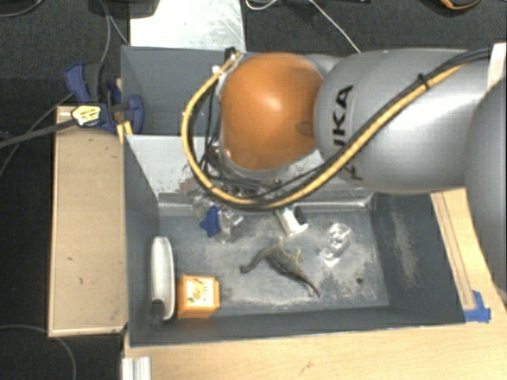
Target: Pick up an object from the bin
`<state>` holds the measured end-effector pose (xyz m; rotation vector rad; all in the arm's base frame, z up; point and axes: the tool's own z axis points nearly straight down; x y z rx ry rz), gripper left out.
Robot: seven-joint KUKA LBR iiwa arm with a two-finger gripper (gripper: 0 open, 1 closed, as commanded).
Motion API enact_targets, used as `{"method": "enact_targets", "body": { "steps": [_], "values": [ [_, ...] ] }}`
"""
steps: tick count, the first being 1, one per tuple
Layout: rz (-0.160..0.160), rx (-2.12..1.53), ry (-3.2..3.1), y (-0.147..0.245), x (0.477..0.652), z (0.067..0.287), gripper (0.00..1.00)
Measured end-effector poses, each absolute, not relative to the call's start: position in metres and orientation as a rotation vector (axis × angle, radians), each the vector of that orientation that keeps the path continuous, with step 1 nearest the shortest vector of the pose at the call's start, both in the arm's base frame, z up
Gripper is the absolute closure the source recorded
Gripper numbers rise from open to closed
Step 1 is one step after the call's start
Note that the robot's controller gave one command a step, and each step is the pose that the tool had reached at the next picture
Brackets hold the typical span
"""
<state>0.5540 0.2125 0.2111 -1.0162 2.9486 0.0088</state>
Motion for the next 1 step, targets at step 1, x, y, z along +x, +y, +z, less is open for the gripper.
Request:
{"method": "enact_targets", "body": {
  "steps": [1],
  "values": [
    [0.008,-1.025,2.951,0.2133,0.5644,0.3014,1.0]
  ]
}}
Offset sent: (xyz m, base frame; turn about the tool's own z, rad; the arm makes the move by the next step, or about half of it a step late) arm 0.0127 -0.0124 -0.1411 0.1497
